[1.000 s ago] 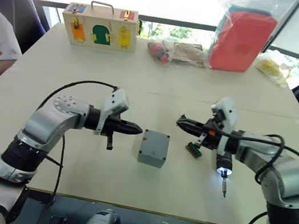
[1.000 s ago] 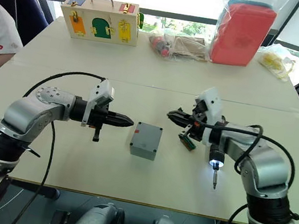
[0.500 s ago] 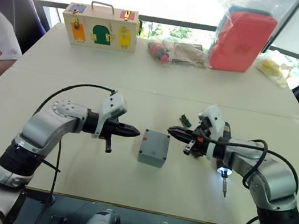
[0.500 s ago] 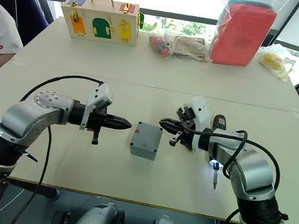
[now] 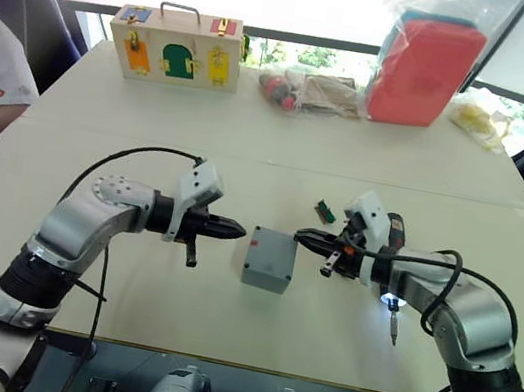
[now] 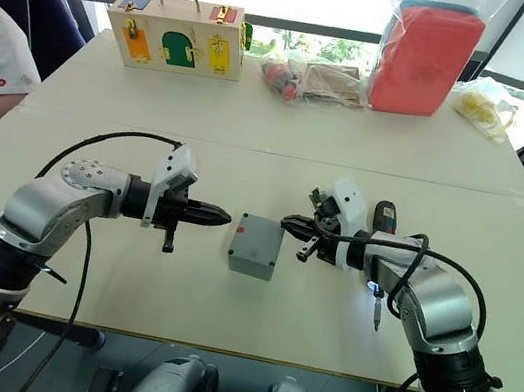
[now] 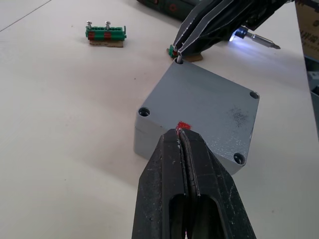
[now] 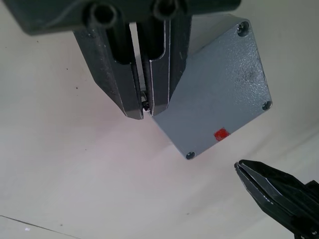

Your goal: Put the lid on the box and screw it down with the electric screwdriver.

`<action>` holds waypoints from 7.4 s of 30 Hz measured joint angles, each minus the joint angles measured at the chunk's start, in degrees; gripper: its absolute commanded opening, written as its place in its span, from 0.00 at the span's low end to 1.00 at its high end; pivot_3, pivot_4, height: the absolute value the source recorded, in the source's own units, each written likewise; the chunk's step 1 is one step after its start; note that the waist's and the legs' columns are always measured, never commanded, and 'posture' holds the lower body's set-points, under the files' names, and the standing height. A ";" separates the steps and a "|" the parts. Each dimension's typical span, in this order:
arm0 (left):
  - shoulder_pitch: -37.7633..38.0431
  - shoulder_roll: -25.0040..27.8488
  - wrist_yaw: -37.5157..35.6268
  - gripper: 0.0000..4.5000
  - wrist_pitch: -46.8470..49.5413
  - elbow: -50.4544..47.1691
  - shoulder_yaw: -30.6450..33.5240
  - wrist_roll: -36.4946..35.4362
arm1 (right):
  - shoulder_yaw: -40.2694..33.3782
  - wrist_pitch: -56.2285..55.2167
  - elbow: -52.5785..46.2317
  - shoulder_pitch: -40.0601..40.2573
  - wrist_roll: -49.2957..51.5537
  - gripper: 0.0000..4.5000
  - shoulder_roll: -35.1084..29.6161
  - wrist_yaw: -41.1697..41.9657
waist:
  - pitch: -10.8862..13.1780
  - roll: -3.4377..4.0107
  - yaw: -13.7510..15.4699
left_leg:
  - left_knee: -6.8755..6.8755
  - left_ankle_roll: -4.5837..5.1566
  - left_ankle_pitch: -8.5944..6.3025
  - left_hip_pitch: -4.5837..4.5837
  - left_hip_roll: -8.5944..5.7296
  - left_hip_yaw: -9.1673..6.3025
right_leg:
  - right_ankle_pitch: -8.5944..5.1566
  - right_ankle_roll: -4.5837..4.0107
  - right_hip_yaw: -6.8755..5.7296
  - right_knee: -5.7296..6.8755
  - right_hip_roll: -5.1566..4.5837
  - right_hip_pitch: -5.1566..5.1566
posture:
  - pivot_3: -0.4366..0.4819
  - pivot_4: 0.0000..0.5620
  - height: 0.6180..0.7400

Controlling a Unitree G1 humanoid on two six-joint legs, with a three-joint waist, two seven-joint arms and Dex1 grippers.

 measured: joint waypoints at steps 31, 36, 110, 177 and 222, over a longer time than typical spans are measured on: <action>-11.43 -3.82 -7.19 0.00 -8.26 0.54 -8.06 2.52 | -14.67 41.71 14.30 -18.99 12.65 0.98 -25.21 -2.03 | 0.01 0.02 -0.21 | -0.15 0.01 -0.02 -0.01 -0.01 0.03 | -0.11 -0.21 0.03 -0.15 -0.23 -0.02 | 0.48 0.27 1.00; -11.77 -5.17 -8.20 0.00 -10.88 -0.56 -10.41 3.81 | -6.50 43.77 21.49 -17.67 16.74 0.98 -28.87 -2.84 | 0.01 0.04 -0.85 | -0.16 0.02 -0.03 -0.01 -0.01 0.05 | -0.10 -0.20 0.05 -0.13 -0.24 -0.05 | 0.48 0.27 1.00; -3.07 -1.81 -0.41 0.00 -2.30 1.32 -7.39 3.21 | -12.15 -9.82 -0.48 -0.63 12.56 0.39 22.96 -15.41 | 0.05 0.11 -1.26 | -0.05 -0.44 0.30 -0.40 0.04 0.13 | 0.06 -0.07 0.09 0.22 0.27 -0.56 | 0.48 0.27 1.00; -2.70 -2.78 -2.08 0.00 -6.25 2.66 -9.90 8.88 | -3.36 -27.57 0.55 9.18 -1.67 0.39 21.08 -12.89 | -1.16 -0.60 -1.29 | -0.64 -0.15 -0.08 1.14 0.07 -0.02 | -0.20 -0.45 0.12 -0.14 -0.11 0.77 | 0.48 0.27 1.00; -3.27 -3.07 -3.48 0.00 -6.08 -5.19 -5.16 1.31 | -18.39 43.78 25.06 -14.04 29.91 0.39 -11.72 -34.01 | -0.17 0.28 -1.11 | -0.58 -0.17 0.14 0.00 0.10 0.16 | -0.09 -0.28 0.09 -0.01 0.00 -0.29 | 0.48 0.27 1.00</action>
